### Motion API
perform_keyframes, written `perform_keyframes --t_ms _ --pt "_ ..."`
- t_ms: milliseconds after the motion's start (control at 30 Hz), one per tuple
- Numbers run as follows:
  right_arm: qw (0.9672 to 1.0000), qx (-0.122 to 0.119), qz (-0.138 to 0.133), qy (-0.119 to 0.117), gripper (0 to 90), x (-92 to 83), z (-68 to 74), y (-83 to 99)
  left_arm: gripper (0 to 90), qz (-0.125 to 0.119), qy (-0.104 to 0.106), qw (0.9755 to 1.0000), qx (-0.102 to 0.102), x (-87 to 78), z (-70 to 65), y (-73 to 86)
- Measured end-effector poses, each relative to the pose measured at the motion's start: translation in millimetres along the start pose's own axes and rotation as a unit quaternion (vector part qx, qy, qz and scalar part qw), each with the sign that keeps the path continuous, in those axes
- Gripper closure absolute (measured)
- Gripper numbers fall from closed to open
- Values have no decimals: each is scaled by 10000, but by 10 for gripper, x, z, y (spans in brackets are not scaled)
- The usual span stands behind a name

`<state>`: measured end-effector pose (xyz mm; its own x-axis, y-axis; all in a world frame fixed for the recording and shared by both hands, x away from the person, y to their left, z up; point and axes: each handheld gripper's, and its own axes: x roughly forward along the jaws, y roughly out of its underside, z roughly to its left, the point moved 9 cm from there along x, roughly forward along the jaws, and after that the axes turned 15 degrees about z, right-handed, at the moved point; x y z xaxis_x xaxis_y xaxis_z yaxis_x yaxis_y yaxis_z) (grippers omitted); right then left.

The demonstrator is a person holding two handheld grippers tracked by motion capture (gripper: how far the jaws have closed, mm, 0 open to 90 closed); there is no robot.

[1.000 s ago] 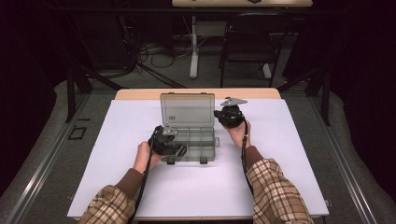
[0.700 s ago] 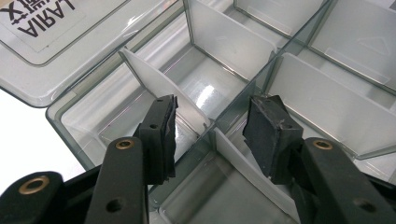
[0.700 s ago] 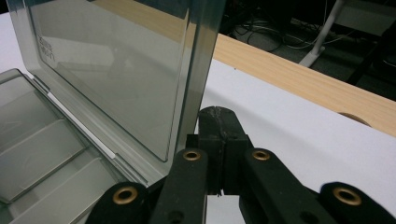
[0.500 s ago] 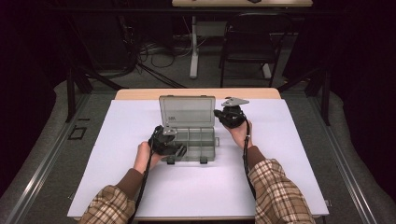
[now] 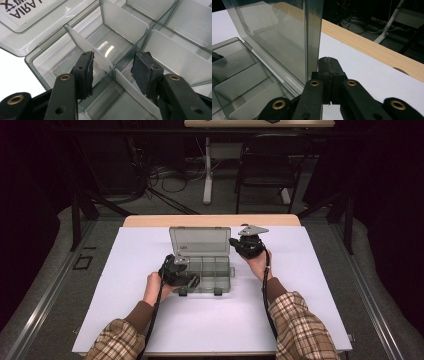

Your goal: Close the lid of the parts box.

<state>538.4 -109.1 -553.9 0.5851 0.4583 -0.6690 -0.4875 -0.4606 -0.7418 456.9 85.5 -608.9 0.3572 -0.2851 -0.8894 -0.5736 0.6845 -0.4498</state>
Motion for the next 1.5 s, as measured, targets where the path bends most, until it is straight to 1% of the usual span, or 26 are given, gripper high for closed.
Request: perform_keyframes --t_ms 167,233,300,467,500,533,600,633,733,833,867,900,933,967,1000,1033,1067,1100,1133,1200,1233,1267,1300,1333,1400,1500 --pt "10000 -48 -3 -16 900 -18 16 2 499 -28 -14 10000 20 -2 0 -5" --pt "10000 -51 2 -15 900 -26 19 3 472 -31 -11 10000 88 -12 -4 -6" --pt "10000 -46 -11 -26 900 -28 28 3 388 -5 -81 9998 159 -24 -1 -8" --pt "10000 -87 -23 -34 900 -37 36 9 170 -232 -150 9994 224 -169 -4 -50" --pt "10000 -86 -8 -40 900 -40 38 13 141 -289 -161 9992 215 -220 -2 -63" --pt "10000 -83 -8 -44 900 -41 39 14 115 -377 -233 9988 194 -272 13 -79" --pt "10000 -87 -13 -42 900 -42 41 14 28 -469 -323 9983 118 -377 41 -98" --pt "9999 -88 -15 -47 900 -43 43 14 0 -534 -419 9976 97 -435 64 -104" --pt "9999 -88 -28 -58 900 -45 46 17 0 -771 -711 9945 -16 -632 165 -116" --pt "9999 -103 -29 -45 900 -48 50 17 0 -940 -952 9906 -285 -792 337 -141" --pt "9999 -103 -19 -53 900 -49 51 19 0 -981 -1033 9889 -413 -824 400 -153" --pt "9999 -105 -25 -43 900 -48 51 17 5 -1021 -1072 9877 -509 -845 448 -168" --pt "9999 -112 -25 -40 900 -48 52 17 50 -1071 -1077 9869 -543 -863 487 -186" --pt "9999 -109 -22 -44 900 -48 54 18 129 -1116 -1098 9859 -600 -877 520 -204" --pt "9999 -111 -18 -43 900 -47 55 19 183 -1117 -1138 9852 -632 -878 553 -218" --pt "9999 -113 -35 -39 900 -45 55 16 207 -1167 -1132 9846 -642 -874 569 -236" --pt "9999 -117 -34 -37 900 -44 55 17 269 -1199 -1189 9835 -646 -871 590 -249" --pt "9999 -114 -38 -38 900 -44 55 18 302 -1228 -1264 9822 -657 -862 615 -261" --pt "9999 -102 -20 -45 900 -42 59 23 322 -1266 -1257 9818 -651 -854 631 -271" --pt "9999 -122 -9 -42 900 -41 58 31 420 -1326 -1224 9813 -666 -842 663 -287" --pt "9999 -116 -14 -45 899 -42 61 36 446 -1370 -1174 9811 -698 -840 673 -292" --pt "9999 -127 -45 -34 899 -42 63 36 501 -1390 -1116 9814 -708 -840 680 -295" --pt "9999 -133 -44 -30 899 -42 67 41 532 -1434 -1142 9802 -744 -847 693 -298" --pt "9999 -133 -22 -39 898 -46 71 50 555 -1484 -1150 9793 -752 -852 698 -305" --pt "9999 -156 -21 -47 898 -50 78 56 596 -1531 -1153 9789 -714 -858 698 -315" --pt "9998 -169 -31 -37 895 -56 86 63 660 -1599 -1069 9792 -652 -863 673 -329"
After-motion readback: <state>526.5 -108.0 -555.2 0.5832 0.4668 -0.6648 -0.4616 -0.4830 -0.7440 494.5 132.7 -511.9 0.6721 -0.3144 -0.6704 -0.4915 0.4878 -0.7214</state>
